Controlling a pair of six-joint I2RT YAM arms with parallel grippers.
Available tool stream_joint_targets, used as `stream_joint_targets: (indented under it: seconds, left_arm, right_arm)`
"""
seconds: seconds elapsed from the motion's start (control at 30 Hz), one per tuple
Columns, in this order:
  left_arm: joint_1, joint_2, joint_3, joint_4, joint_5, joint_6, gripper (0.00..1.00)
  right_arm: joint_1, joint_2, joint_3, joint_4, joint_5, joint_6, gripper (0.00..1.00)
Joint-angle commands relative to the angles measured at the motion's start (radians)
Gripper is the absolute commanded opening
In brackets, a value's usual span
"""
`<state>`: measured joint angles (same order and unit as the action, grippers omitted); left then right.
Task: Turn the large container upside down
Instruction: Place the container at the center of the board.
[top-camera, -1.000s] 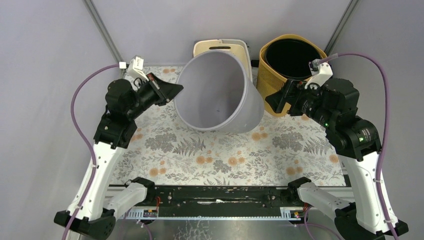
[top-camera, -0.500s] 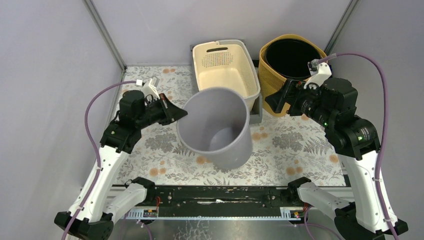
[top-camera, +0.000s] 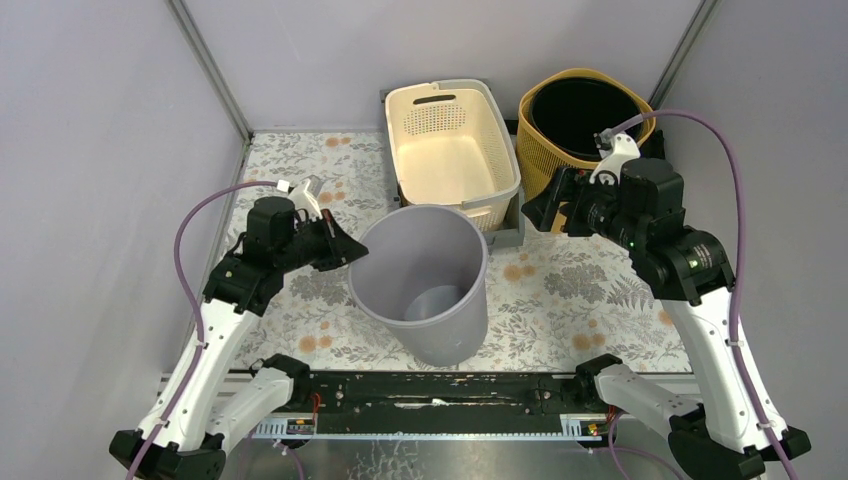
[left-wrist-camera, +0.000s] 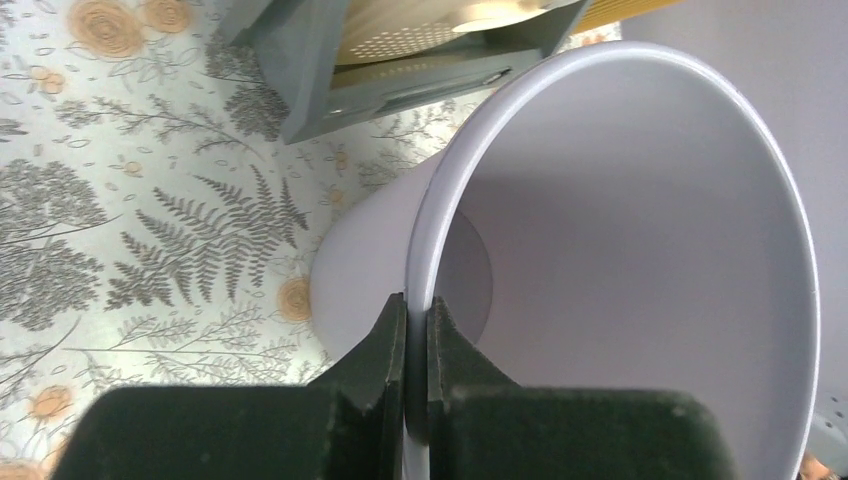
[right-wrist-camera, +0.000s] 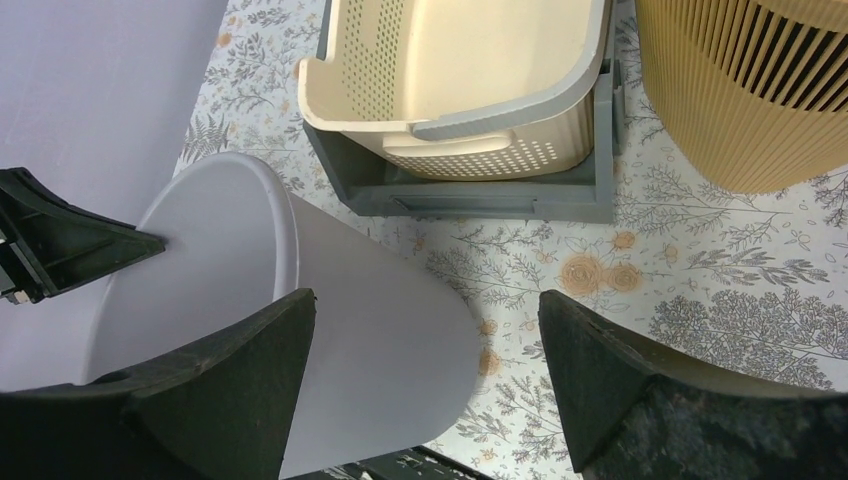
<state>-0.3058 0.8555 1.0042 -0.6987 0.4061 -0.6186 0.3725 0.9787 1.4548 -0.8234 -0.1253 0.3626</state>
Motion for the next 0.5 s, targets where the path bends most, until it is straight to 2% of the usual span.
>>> stream_joint_targets:
  seconds: [0.0,0.47]
  left_arm:
    - [0.000,-0.007,0.030,-0.003,-0.044,0.033,0.00]
    - [-0.001,-0.014,-0.088,0.000,-0.123,0.049,0.00]
  right_arm:
    - [0.005,-0.003,-0.022,0.067,-0.027,-0.005,0.89]
    - [0.005,0.009,-0.083,0.109,-0.055,-0.007,0.91]
